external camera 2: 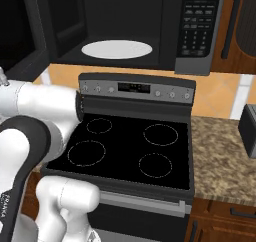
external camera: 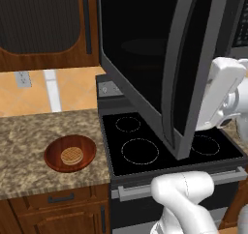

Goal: Open the microwave, place the bowl with waffle inside the microwave, then close the microwave door and turn it on.

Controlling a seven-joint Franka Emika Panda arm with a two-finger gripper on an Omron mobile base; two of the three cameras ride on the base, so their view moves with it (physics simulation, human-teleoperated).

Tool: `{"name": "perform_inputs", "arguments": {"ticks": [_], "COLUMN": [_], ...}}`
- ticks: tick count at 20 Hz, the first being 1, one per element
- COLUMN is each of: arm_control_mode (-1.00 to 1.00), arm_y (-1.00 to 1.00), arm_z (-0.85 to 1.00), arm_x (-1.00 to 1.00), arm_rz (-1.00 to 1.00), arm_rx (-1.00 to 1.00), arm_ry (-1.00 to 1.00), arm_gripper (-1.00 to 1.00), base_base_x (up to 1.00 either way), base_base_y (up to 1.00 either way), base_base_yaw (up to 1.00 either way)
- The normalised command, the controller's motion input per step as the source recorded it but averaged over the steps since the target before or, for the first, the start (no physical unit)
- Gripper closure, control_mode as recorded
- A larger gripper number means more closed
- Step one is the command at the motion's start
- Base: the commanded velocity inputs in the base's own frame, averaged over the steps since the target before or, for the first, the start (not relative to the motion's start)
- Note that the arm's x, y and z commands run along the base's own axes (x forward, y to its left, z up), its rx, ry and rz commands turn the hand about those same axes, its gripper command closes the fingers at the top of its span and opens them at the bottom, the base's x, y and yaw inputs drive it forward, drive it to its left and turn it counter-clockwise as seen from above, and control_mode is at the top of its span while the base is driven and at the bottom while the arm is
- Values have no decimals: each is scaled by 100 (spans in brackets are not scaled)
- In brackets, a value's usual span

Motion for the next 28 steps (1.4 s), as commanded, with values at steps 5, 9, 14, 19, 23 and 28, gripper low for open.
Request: {"name": "perform_inputs", "arguments": {"ticks": [5,9,14,19,23,28], "arm_control_mode": [-100,-100,-100,-100,-100,-100], "arm_y": [100,100,58,-60,-82,-35], "arm_z": [-24,-13,-10,-3,-32,-87], "arm_x": [60,65,54,0,-1,5], "arm_rz": [0,0,0,0,-1,-4], "arm_rx": [0,0,-1,0,0,-16], "arm_ry": [-15,-15,2,-2,-3,0], "arm_gripper": [-100,-100,-100,-100,-100,-100], "base_base_x": [0,0,0,0,0,0], "base_base_y": [0,0,0,0,0,0], "base_base_yaw": [0,0,0,0,0,0]}}
